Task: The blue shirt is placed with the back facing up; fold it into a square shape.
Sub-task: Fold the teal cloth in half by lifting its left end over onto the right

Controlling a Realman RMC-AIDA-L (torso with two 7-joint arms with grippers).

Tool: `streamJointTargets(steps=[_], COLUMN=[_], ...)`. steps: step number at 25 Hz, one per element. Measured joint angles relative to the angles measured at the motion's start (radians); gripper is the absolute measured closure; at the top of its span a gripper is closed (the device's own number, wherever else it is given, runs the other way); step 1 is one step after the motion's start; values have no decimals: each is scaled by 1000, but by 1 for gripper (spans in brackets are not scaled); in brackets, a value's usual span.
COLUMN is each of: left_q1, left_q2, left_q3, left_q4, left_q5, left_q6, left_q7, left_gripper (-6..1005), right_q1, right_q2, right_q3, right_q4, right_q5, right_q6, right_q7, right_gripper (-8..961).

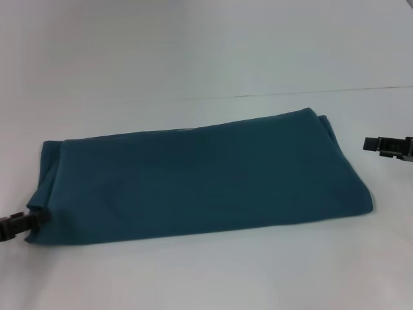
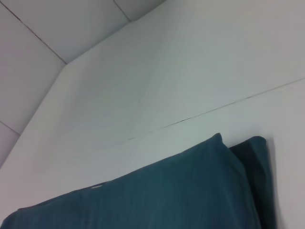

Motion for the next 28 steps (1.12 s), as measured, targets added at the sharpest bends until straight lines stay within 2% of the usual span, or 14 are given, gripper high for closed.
streamJointTargets(steps=[7,14,21,28], left_q1=[31,36,6,-42], left_q2=[1,5,6,12], left_q3=[-77,-93,-86,-43], left_q4=[19,29,-7,-74], left_q5=[11,108,115,128], left_q6=[42,102,108,27], left_q7=[-31,-128,-142,-149], left_gripper=[232,231,231,231], right_q1=[6,12,14,12], right_q2=[1,0,-5,-6], right_q3=[-1,-2,-2,-2], right_q4=[1,1,1,1], right_q5=[0,-2,-3,-5], right_q6=[6,6,3,2], right_q7=[0,1,4,9], right_gripper=[313,313,312,313])
